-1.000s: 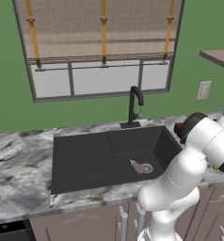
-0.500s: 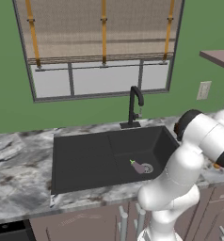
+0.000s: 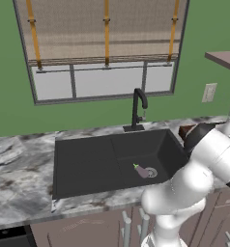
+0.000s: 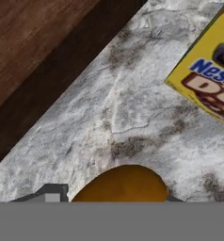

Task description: Pick up all produce items and place them in the sink. Turn on the sink faucet to wash them. Then turn the sink off and put them in the tray.

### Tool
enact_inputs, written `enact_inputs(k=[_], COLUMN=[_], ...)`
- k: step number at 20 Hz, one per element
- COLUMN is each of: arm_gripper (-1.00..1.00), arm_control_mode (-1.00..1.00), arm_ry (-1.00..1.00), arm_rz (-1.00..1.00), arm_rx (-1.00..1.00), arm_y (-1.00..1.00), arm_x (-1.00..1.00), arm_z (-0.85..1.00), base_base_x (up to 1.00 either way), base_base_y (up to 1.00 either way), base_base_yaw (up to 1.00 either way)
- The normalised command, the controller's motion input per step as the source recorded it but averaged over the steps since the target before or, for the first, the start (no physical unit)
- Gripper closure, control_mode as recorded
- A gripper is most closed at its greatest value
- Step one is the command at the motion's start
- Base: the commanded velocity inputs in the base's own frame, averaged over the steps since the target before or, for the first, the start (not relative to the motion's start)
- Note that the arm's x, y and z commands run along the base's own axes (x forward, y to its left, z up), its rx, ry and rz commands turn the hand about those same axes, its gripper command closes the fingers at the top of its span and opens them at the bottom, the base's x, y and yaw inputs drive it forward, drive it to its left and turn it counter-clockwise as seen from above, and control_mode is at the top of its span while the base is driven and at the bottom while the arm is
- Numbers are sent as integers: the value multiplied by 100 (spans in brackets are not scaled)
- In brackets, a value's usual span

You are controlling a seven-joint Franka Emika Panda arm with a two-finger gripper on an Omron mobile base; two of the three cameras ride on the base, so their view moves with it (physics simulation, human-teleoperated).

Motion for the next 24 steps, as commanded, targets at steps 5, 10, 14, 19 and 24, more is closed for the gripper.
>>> enact_inputs(k=[5, 10, 14, 19, 24], arm_gripper=[100, 100, 100, 100, 100], arm_control_mode=[-100, -100, -100, -100, -100], arm_ry=[-1, 0, 0, 0, 0], arm_rz=[0, 0, 0, 2, 3], arm_rx=[-7, -4, 0, 0, 0], arm_y=[66, 64, 62, 53, 43], arm_x=[0, 12, 27, 42, 51], arm_z=[46, 24, 6, 1, 0], base_base_x=[0, 0, 0, 0, 0], base_base_y=[0, 0, 0, 0, 0], base_base_yaw=[0, 0, 0, 0, 0])
